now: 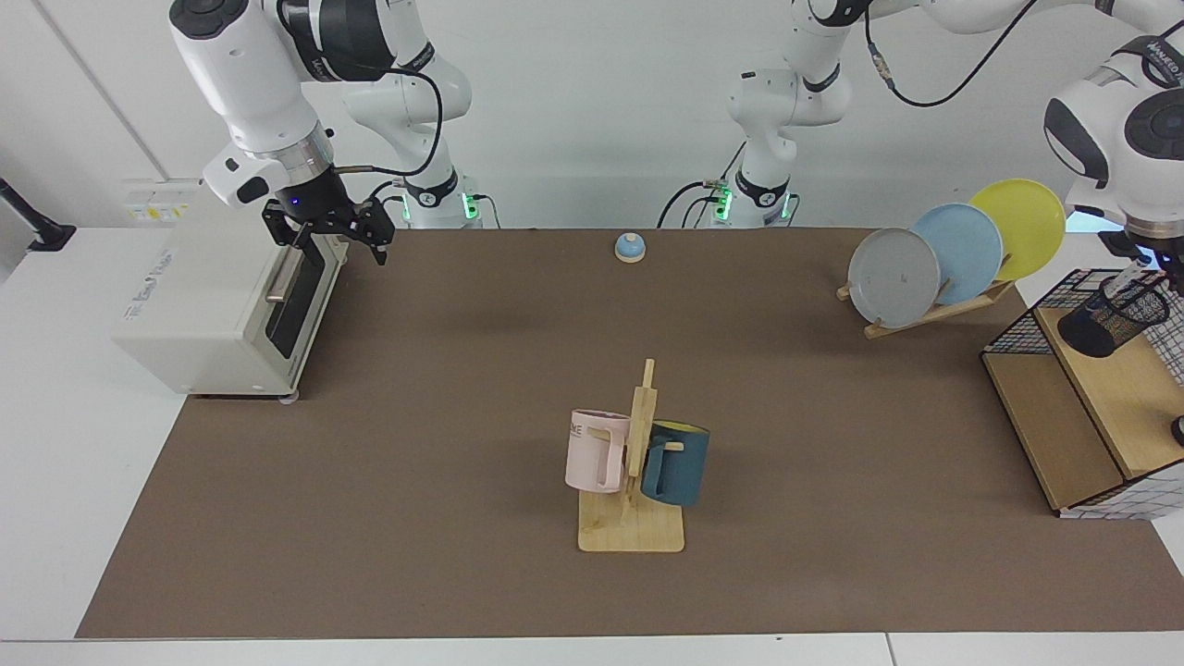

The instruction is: Put markers into pen holder

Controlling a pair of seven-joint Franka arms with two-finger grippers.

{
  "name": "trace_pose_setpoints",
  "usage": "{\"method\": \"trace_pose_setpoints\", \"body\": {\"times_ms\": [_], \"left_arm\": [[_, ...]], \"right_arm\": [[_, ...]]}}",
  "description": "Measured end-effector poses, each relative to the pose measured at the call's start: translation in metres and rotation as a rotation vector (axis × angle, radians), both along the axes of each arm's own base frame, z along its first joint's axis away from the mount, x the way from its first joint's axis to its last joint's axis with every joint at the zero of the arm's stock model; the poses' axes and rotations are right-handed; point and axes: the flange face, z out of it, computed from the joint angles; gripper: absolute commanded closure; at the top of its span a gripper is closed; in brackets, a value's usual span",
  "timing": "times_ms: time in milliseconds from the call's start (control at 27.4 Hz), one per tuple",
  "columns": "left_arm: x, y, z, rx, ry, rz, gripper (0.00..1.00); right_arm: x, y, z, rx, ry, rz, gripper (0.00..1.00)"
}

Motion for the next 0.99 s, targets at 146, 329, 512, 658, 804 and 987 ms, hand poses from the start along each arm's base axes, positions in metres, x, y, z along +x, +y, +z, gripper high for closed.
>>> {"method": "trace_pose_setpoints", "body": {"times_ms": [146,329,512,658,804,987], "left_arm": [[0.002,-0.021,-0.006,-0.096,-0.047,0.071,0.00],[0.003,-0.044,-0.019,-0.254,-0.135,0.225,0.00],[0.014,-0.092,-0.028,-0.318,-0.213,0.331,0.00],[0.018,-0.144,-0.039,-0.348,-0.262,0.422,0.00],[0.016,-0.191,-0.047,-0.365,-0.285,0.479,0.00],[0.007,-0.244,-0.052,-0.405,-0.328,0.619,0.00]], "right_arm": [[0.000,0.000,0.000,0.000,0.000,0.000,0.00],[0.000,0.000,0.000,0.000,0.000,0.000,0.00],[0.000,0.000,0.000,0.000,0.000,0.000,0.00],[0.000,0.000,0.000,0.000,0.000,0.000,0.00],[0.000,0.000,0.000,0.000,0.000,0.000,0.00],[0.000,0.000,0.000,0.000,0.000,0.000,0.00]]}}
